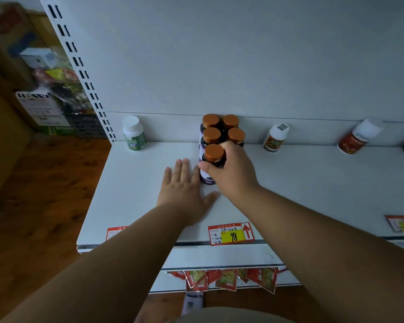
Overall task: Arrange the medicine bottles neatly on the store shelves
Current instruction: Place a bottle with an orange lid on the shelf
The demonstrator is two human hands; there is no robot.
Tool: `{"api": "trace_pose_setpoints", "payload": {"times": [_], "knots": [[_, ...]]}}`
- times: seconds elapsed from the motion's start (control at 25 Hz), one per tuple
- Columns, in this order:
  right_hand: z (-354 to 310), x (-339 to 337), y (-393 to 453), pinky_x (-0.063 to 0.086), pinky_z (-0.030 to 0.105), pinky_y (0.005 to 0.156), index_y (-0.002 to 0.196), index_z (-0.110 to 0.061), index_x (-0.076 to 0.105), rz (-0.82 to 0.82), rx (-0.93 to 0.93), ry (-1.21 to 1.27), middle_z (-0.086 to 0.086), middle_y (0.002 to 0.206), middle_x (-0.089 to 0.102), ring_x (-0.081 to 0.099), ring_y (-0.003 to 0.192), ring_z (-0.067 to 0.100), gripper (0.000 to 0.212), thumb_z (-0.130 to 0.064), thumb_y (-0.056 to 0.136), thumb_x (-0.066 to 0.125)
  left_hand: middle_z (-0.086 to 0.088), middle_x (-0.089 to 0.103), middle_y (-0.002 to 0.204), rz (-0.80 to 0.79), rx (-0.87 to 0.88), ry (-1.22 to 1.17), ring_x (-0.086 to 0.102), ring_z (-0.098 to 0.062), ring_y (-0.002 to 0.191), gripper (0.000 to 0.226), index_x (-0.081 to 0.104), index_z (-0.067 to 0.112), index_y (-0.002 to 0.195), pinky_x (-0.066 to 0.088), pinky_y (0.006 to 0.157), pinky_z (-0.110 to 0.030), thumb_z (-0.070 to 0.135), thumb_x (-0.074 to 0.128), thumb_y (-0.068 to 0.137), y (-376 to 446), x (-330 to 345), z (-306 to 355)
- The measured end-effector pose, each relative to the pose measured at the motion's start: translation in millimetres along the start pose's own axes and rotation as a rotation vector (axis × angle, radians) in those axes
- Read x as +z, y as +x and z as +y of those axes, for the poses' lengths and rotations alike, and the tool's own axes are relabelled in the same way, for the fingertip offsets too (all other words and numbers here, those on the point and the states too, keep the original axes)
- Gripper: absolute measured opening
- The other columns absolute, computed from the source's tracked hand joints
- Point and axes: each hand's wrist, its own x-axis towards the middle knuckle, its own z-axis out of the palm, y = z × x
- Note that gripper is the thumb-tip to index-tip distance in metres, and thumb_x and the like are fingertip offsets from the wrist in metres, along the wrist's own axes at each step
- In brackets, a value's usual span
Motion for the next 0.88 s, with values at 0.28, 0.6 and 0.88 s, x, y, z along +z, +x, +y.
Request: {"api": "trace_pose_setpoints", "payload": {"times": [0.28, 0.6, 0.88], "knots": [[8.1, -28.0, -55.7, 0.039, 0.023, 0.083, 0.128, -0.018, 0.046, -0.014, -0.007, 0.014, -0.001, 0.119, 0.048, 0.051, 0.111, 0.016, 0.058, -0.044, 0.084, 0.073, -0.006, 0.016, 0.162, 0.176, -0.09, -0.217, 0.014, -0.025, 0.149, 0.076, 0.017, 0.021, 0.154, 0.012, 0.121, -0.041, 0.063, 0.036, 0.094, -65.1, -16.1, 15.2], [72.0, -112.3, -188.2, 0.051, 0.036, 0.087, 0.129, -0.021, 0.051, -0.05, -0.135, -0.158, -0.004, 0.117, 0.064, 0.059, 0.106, 0.017, 0.042, -0.037, 0.092, 0.064, -0.001, 0.06, 0.125, 0.377, 0.131, -0.273, 0.053, -0.024, 0.118, 0.043, 0.054, 0.02, 0.129, 0.042, 0.098, -0.041, 0.041, 0.049, 0.092, -177.9, -3.3, 111.1], [109.0, -117.8, -262.2, 0.05, 0.029, 0.08, 0.118, -0.022, 0.059, -0.06, 0.086, -0.101, -0.006, 0.117, 0.057, 0.058, 0.098, 0.011, 0.03, -0.038, 0.093, 0.061, -0.005, 0.048, 0.143, 0.147, 0.356, -0.234, 0.049, -0.028, 0.127, 0.056, 0.045, 0.023, 0.14, 0.041, 0.103, -0.043, 0.033, 0.064, 0.089, -195.4, 29.7, 138.1]]}}
